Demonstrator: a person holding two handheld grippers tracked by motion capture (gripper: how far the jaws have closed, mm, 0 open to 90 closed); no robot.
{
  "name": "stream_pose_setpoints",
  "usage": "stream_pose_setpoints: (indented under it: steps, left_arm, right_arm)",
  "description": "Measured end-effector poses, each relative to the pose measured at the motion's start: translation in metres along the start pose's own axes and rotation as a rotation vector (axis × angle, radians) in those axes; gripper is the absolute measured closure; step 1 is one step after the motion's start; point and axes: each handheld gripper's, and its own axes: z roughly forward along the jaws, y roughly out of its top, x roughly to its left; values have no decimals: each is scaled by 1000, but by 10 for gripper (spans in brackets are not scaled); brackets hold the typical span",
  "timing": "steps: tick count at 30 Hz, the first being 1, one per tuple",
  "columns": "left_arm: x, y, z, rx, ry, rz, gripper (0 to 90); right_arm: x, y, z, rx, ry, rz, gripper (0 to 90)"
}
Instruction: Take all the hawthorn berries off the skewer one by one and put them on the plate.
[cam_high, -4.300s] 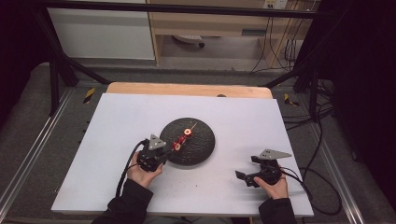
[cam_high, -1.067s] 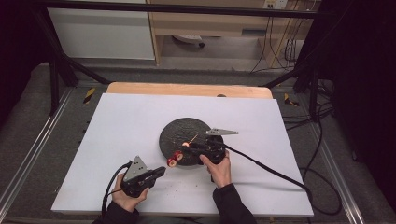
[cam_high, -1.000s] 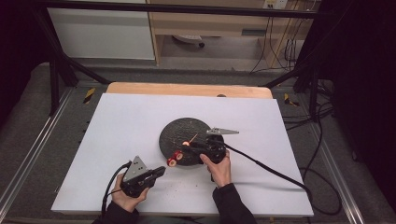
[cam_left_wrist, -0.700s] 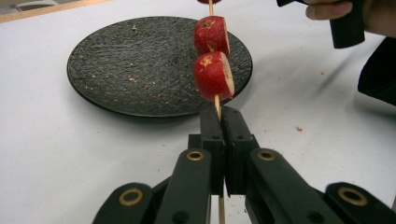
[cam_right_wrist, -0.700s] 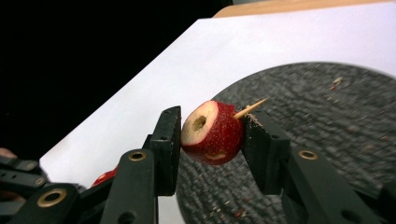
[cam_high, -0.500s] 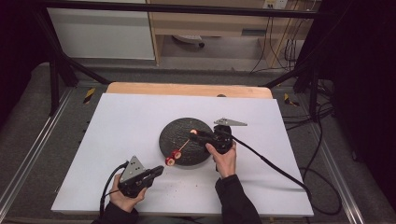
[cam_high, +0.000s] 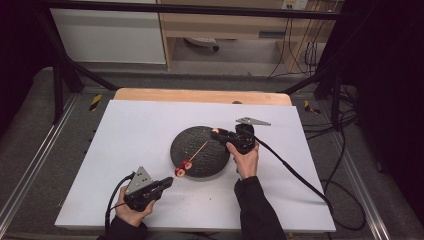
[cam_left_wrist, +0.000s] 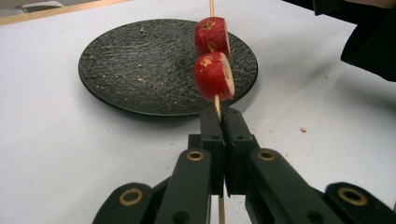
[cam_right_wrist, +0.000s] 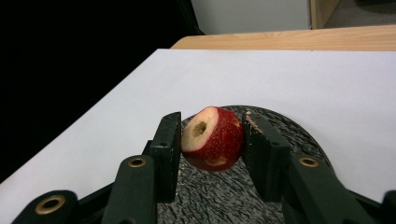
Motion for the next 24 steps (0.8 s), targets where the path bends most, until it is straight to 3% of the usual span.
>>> stream_pose_setpoints:
  steps: [5,13,24]
  left_arm:
    - [3,1,-3,-13,10,-11,883]
    - [4,0,-3,-10,10,-13,883]
    - [6,-1,0,1,11,-21,883]
  right_arm:
    - [-2,-4,6,23,-16,-12,600]
    - [-2,-26,25,92,-20,-22,599]
    - [-3,-50,42,189,-54,-73,592]
